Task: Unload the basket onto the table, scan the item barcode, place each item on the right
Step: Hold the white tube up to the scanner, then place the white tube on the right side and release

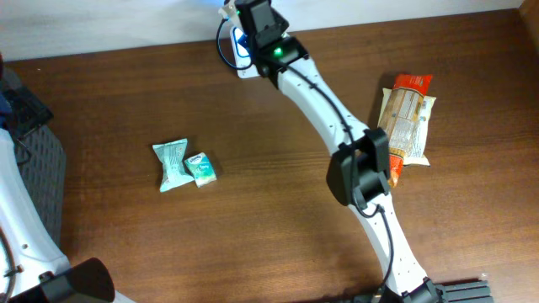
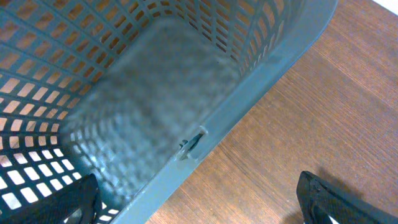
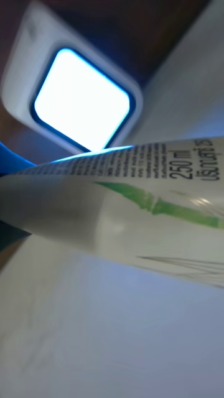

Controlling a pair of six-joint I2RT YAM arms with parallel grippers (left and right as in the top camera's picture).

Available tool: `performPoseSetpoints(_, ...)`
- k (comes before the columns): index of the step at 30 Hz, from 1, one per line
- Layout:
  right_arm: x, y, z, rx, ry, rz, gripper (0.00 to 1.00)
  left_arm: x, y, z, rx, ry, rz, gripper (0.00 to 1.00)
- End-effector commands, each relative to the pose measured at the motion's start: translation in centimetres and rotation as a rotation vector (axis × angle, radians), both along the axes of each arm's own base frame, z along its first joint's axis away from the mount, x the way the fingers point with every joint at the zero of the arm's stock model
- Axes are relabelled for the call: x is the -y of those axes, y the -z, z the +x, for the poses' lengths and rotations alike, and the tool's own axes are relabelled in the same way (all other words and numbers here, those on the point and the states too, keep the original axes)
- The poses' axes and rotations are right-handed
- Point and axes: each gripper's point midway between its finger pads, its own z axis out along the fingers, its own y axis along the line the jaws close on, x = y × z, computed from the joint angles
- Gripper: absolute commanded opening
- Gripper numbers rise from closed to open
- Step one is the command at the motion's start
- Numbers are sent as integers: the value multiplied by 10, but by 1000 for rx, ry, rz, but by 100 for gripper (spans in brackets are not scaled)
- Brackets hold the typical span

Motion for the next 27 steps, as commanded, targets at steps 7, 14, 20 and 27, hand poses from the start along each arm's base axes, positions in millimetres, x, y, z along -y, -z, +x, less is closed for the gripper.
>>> performPoseSetpoints(7,20,59,0,-21,90,-193,4,-2,-5,-1,12,-8,9,99)
performPoseSetpoints(14,25,62,0,8,134,-224,4,-2,-5,-1,12,-8,9,99)
performPoseSetpoints(20,14,57,-5,22,136,-233,4,-2,-5,-1,13,-8,9,99)
performPoseSetpoints(27,42,-74,-79,7,302,90,4,-2,-5,-1,12,-8,9,99)
